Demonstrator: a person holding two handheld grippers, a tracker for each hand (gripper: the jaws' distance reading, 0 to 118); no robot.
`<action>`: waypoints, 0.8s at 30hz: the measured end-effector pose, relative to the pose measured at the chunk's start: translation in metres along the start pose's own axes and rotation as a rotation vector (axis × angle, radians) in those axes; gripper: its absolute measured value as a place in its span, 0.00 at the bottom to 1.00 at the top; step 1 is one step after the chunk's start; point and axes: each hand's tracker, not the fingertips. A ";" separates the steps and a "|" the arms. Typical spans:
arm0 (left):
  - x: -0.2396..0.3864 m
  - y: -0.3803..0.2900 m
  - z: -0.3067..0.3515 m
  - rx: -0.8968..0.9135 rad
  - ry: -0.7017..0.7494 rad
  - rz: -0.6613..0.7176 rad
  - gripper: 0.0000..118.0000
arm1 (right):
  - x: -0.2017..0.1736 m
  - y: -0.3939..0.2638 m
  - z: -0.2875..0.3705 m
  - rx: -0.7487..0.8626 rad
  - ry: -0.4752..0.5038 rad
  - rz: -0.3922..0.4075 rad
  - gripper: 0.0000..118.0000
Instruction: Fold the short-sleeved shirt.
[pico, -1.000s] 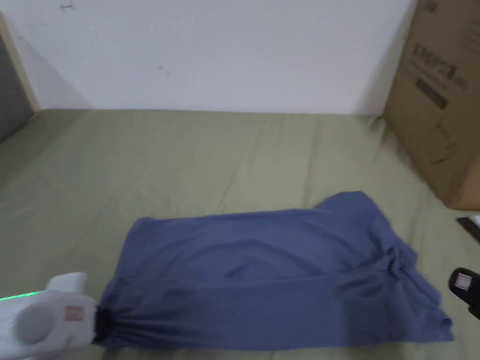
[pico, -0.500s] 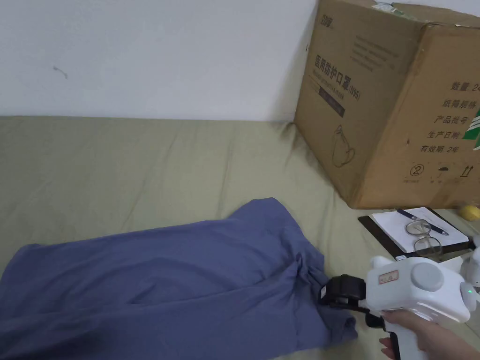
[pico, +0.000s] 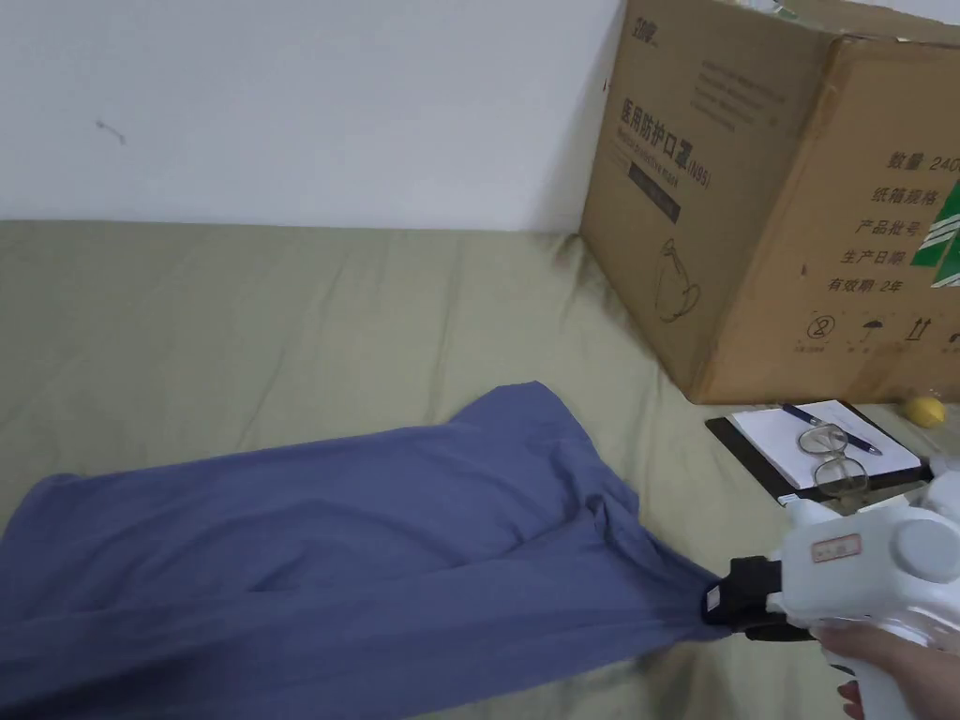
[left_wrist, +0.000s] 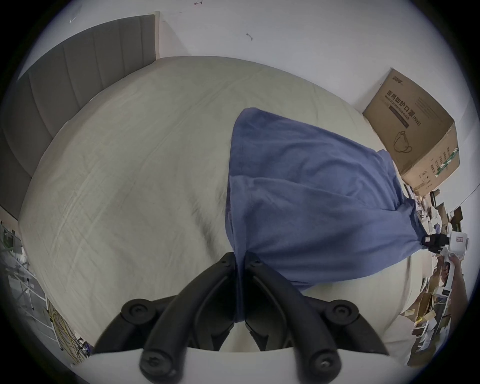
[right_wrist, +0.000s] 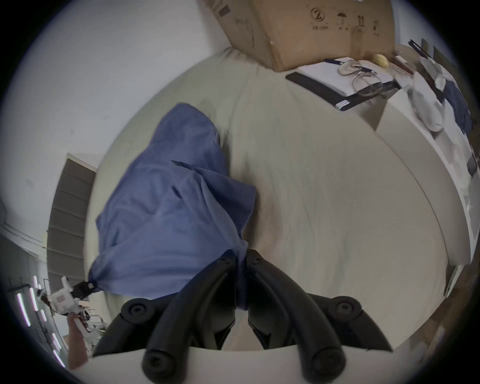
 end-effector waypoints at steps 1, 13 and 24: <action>-0.002 0.000 0.006 0.005 -0.010 0.001 0.03 | 0.002 -0.005 0.012 0.003 0.024 -0.016 0.06; -0.040 -0.072 0.063 -0.115 -0.068 -0.013 0.03 | 0.035 -0.116 0.087 -0.089 0.076 -0.002 0.06; -0.039 -0.100 0.075 0.092 0.072 -0.095 0.99 | 0.023 -0.133 0.074 0.090 -0.043 0.123 0.93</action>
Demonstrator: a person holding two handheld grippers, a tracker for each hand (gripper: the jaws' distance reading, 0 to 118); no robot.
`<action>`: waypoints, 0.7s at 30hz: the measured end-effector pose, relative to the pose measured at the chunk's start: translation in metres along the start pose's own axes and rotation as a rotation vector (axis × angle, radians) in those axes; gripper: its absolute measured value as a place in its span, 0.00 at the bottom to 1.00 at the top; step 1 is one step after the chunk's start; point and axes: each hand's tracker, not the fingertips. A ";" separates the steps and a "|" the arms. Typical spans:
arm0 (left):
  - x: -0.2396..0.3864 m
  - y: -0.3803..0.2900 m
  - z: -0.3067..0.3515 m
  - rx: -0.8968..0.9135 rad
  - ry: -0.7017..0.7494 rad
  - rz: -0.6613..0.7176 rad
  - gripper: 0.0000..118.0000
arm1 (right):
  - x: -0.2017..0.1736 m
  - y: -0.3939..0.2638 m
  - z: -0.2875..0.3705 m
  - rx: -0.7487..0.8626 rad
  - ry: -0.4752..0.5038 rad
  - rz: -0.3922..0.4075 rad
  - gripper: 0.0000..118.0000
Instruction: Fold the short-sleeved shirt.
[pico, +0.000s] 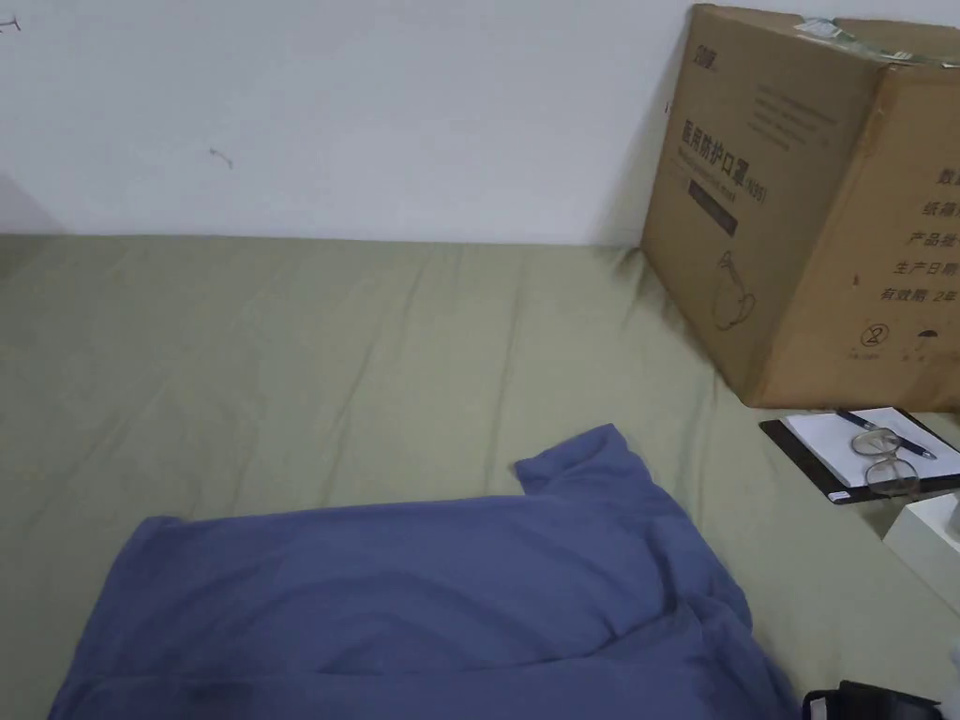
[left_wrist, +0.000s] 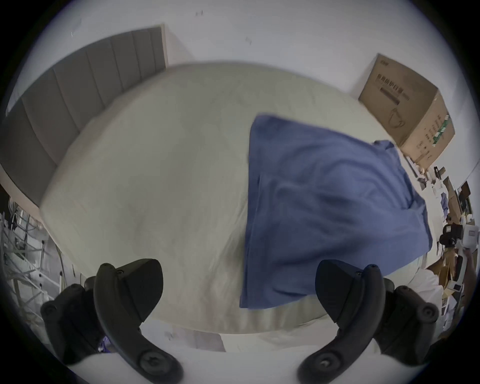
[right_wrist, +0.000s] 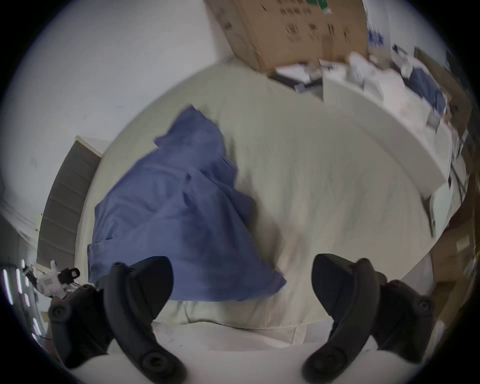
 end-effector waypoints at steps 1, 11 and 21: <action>0.005 0.003 0.012 0.038 -0.021 0.009 0.99 | -0.011 0.004 0.009 0.021 0.008 0.011 0.93; 0.086 0.002 0.105 0.646 -0.277 -0.009 0.03 | -0.150 -0.014 0.073 0.617 0.288 0.143 0.15; 0.086 0.065 0.097 0.655 -0.180 -0.077 0.00 | -0.187 -0.004 0.057 0.658 0.247 0.237 0.00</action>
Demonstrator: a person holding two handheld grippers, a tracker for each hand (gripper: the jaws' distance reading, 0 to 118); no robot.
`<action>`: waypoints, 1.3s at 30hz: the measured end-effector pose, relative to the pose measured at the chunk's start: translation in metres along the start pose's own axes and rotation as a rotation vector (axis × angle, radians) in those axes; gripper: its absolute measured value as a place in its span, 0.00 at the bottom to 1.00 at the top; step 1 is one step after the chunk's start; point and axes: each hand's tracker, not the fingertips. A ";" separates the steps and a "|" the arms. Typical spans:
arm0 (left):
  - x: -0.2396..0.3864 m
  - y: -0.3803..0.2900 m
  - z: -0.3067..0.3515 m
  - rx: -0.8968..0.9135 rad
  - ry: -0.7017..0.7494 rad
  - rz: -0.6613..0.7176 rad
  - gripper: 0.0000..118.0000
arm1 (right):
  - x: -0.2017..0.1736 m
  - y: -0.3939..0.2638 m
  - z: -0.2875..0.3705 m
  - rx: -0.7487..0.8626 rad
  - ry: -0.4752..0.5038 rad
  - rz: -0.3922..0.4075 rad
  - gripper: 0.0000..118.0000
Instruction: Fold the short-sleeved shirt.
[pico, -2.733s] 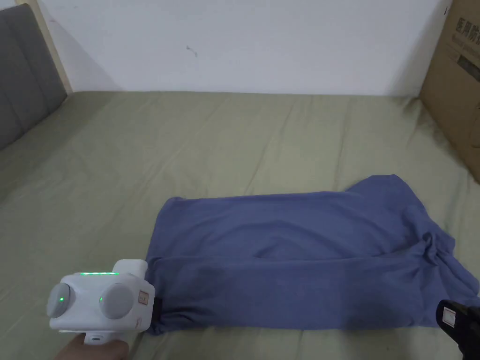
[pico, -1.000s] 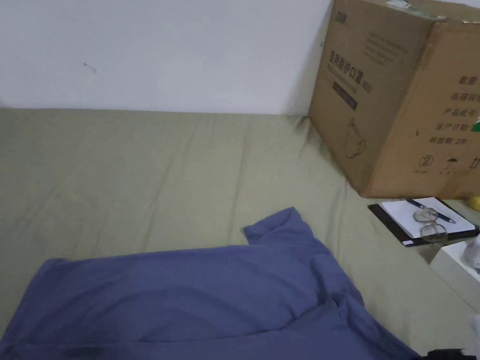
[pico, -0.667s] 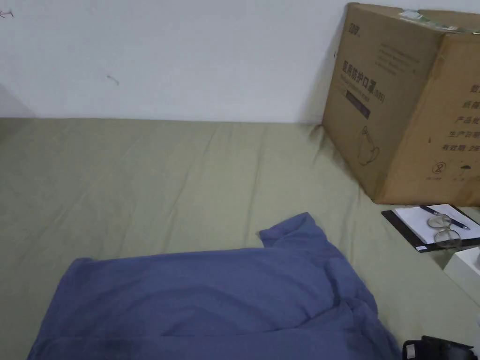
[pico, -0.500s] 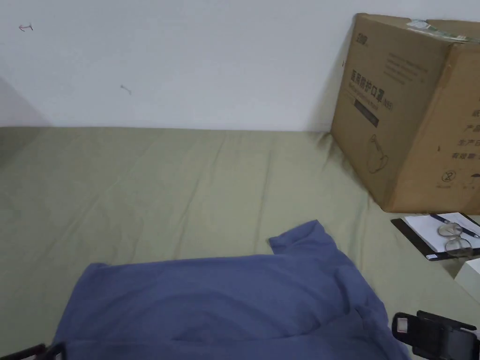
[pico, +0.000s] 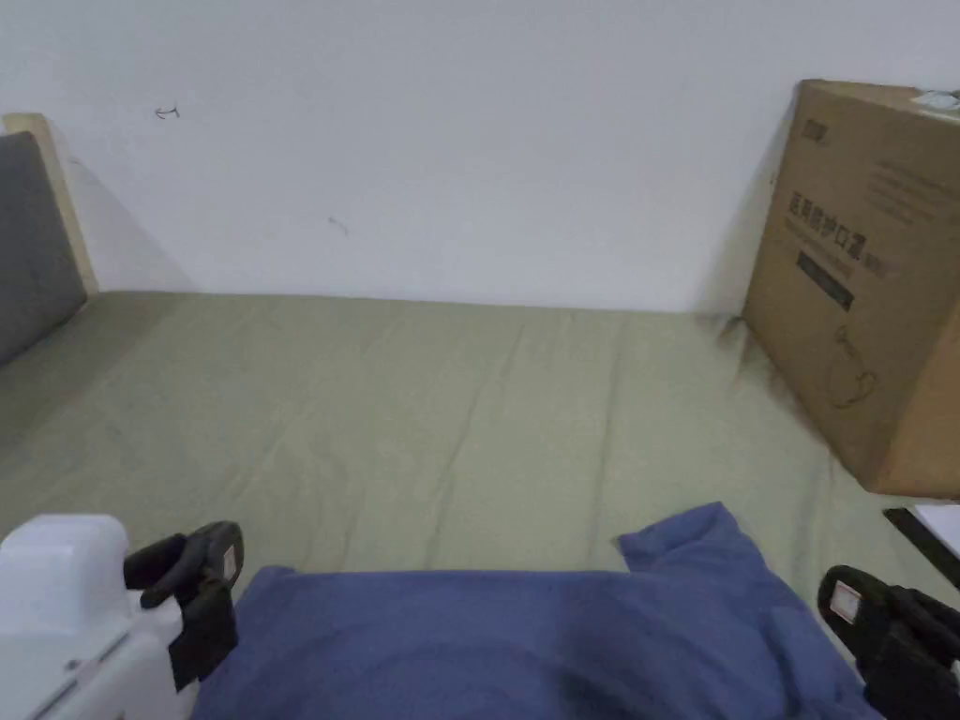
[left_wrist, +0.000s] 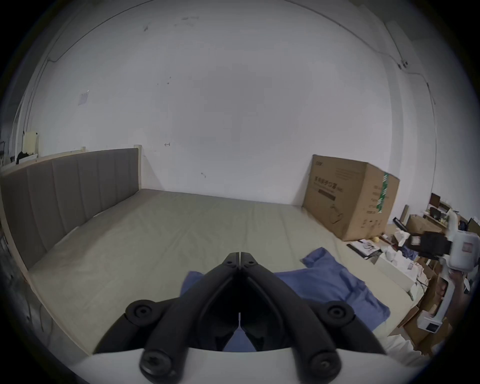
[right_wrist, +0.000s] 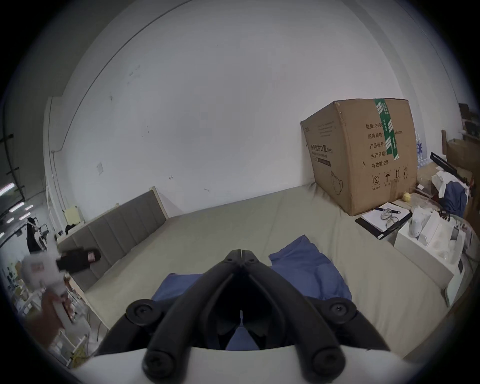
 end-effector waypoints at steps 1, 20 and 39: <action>-0.013 0.013 -0.024 -0.078 -0.001 0.001 0.00 | 0.000 0.008 0.000 -0.007 0.001 0.007 0.00; -0.125 -0.084 -0.381 -1.010 0.136 0.069 0.96 | 0.040 -0.038 -0.097 -0.307 -0.012 0.005 0.00; -0.088 -0.029 -0.285 -0.672 0.006 0.002 0.01 | 0.114 0.069 -0.218 -0.342 -0.074 -0.047 0.00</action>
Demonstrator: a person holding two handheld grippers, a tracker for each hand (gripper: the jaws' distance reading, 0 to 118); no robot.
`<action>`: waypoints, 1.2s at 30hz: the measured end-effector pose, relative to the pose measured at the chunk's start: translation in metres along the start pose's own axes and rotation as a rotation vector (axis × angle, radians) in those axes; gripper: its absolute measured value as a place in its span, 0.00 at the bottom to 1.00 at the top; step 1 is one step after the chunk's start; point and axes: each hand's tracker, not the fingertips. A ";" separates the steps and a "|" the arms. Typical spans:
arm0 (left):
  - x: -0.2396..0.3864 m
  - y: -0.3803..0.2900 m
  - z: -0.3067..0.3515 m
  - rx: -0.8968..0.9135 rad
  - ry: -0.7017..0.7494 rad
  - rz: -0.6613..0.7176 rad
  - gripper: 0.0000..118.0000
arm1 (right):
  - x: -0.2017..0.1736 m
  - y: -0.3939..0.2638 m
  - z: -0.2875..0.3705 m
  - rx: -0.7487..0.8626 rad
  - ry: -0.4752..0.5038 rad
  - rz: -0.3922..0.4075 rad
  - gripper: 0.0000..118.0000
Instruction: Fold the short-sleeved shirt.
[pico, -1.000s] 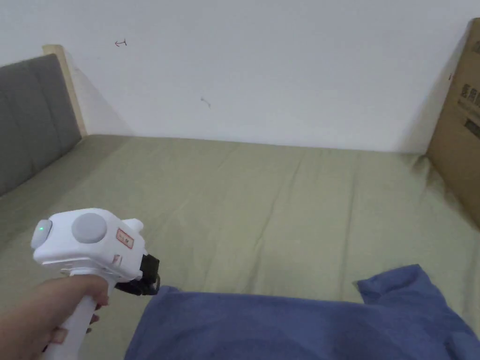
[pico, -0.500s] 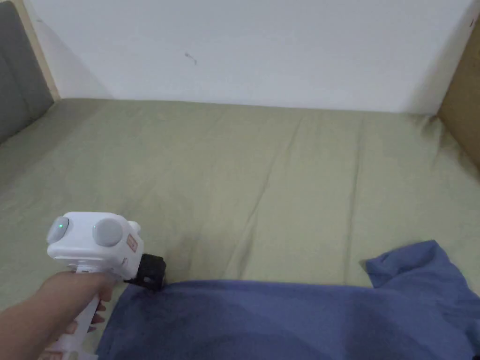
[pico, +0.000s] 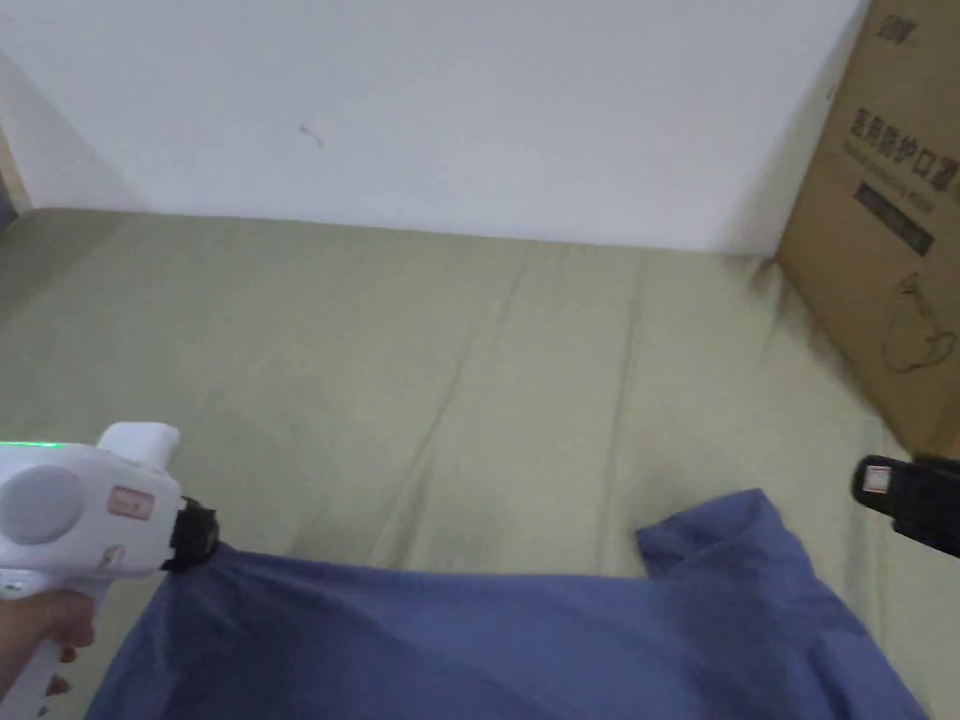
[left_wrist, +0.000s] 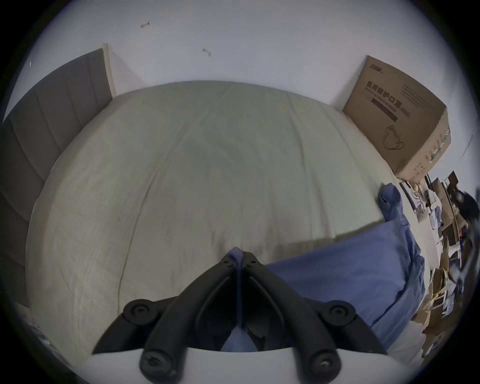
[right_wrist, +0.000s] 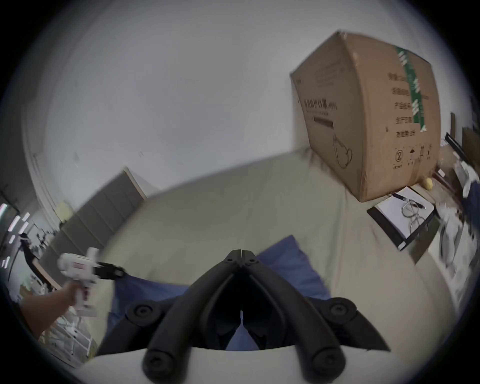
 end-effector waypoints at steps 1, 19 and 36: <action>0.000 -0.002 0.005 0.005 -0.005 -0.008 0.01 | 0.006 0.011 -0.022 -0.075 -0.018 0.012 0.03; -0.007 -0.019 -0.011 -0.059 -0.020 0.016 0.01 | 0.055 -0.016 -0.186 -0.581 -0.252 0.070 0.00; -0.005 0.018 0.044 0.202 -0.068 0.139 0.01 | 0.040 0.046 -0.036 -0.097 -0.179 -0.068 0.00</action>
